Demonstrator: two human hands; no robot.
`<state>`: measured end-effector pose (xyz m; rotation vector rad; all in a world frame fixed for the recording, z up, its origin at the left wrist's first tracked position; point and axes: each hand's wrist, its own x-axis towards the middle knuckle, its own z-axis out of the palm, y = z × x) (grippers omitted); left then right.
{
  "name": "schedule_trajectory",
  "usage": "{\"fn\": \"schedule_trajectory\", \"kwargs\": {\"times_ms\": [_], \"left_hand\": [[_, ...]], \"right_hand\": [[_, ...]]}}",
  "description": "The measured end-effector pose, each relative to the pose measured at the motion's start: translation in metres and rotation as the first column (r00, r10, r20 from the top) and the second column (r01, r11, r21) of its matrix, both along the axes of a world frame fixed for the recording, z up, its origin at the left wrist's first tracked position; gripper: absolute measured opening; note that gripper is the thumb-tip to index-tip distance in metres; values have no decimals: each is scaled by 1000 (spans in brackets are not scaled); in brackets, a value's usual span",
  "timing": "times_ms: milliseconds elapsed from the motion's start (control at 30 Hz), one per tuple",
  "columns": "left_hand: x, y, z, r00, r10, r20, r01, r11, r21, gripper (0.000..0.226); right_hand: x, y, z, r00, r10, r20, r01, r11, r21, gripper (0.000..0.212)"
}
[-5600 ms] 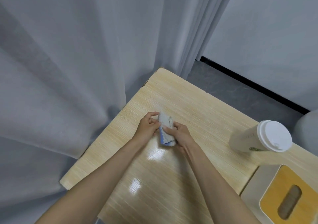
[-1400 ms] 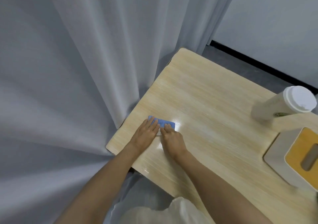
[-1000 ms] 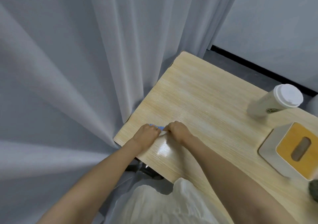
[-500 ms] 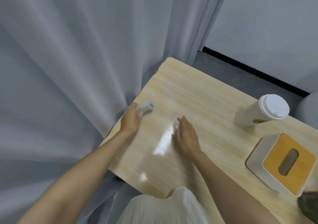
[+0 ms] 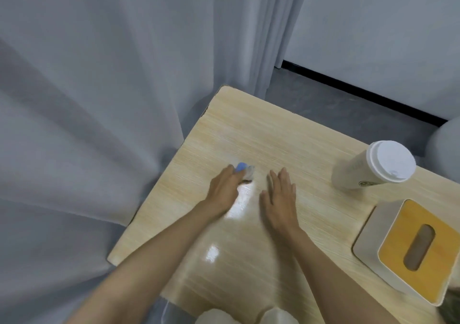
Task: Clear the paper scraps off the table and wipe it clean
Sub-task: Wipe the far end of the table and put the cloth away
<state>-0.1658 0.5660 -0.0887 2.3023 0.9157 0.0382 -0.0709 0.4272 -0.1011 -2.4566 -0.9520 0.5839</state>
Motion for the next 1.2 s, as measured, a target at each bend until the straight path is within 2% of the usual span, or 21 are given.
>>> {"fn": "schedule_trajectory", "kwargs": {"times_ms": [33, 67, 133, 200, 267, 367, 433, 467, 533, 567, 600, 633, 700, 733, 767, 833, 867, 967, 1033, 1100, 1200], "left_hand": [[-1, 18, -1, 1000, 12, 22, -13, 998, 65, 43], [1, 42, 2, 994, 102, 38, -104, 992, 74, 37], [9, 92, 4, 929, 368, 33, -369, 929, 37, 26], [16, 122, 8, 904, 427, -24, -420, 897, 134, 42], [31, 118, -5, 886, 459, -72, -446, 883, 144, 37], [53, 54, -19, 954, 299, 16, -298, 945, 136, 34], [65, 11, -17, 999, -27, -22, 30, 991, 129, 36], [67, -1, -8, 976, -192, -99, 205, 969, 135, 41], [61, -9, -9, 934, -350, -74, 357, 921, 155, 33], [58, 0, -6, 953, -305, 0, 298, 932, 204, 24], [58, 17, 2, 983, -161, 89, 144, 975, 170, 21], [61, 41, 3, 993, -11, 121, -15, 977, 211, 24], [70, 94, 2, 978, 183, 103, -206, 929, 308, 26], [73, 113, -1, 952, 298, 73, -307, 911, 277, 30], [75, 122, -6, 942, 331, 57, -331, 887, 323, 35], [77, 104, -15, 970, 243, 27, -236, 903, 359, 47], [80, 83, -20, 991, 133, 11, -129, 933, 337, 48], [78, 28, -29, 958, -285, -27, 284, 934, 217, 31], [76, 36, -26, 916, -399, -42, 401, 913, 73, 18], [78, 64, -13, 947, -311, 85, 307, 950, 54, 26], [99, 118, 19, 952, 113, 286, -115, 993, -9, 17]], "right_hand": [[5, 3, -1, 1000, -8, 13, 8, 1000, 19, 56], [10, 7, -3, 999, -19, 28, 18, 1000, 18, 56], [20, 15, -6, 998, -44, 54, 46, 998, -35, 56], [29, 23, -9, 996, -69, 59, 76, 990, -115, 57], [37, 27, -12, 995, -88, 50, 96, 977, -193, 61], [42, 27, -20, 996, -54, 66, 71, 952, -297, 67], [44, 26, -24, 997, -30, 75, 53, 943, -328, 68], [45, 25, -24, 997, -31, 69, 52, 945, -323, 68], [45, 23, -25, 997, -42, 65, 59, 953, -296, 65], [45, 22, -25, 996, -44, 78, 64, 958, -281, 63], [44, 21, -25, 994, -45, 96, 69, 962, -264, 62], [44, 21, -25, 993, -48, 111, 74, 967, -243, 61], [46, 21, -25, 991, -59, 121, 83, 974, -210, 60], [47, 22, -25, 991, -65, 118, 89, 975, -203, 59], [47, 23, -24, 991, -73, 108, 94, 974, -206, 59], [49, 25, -24, 991, -96, 93, 114, 969, -217, 59], [52, 27, -25, 989, -109, 95, 128, 967, -219, 59], [60, 29, -31, 975, -150, 163, 184, 958, -222, 57], [65, 28, -36, 951, -203, 235, 252, 947, -200, 55], [65, 27, -39, 934, -242, 262, 297, 935, -196, 52], [65, 31, -42, 925, -259, 278, 317, 929, -189, 55]]}}
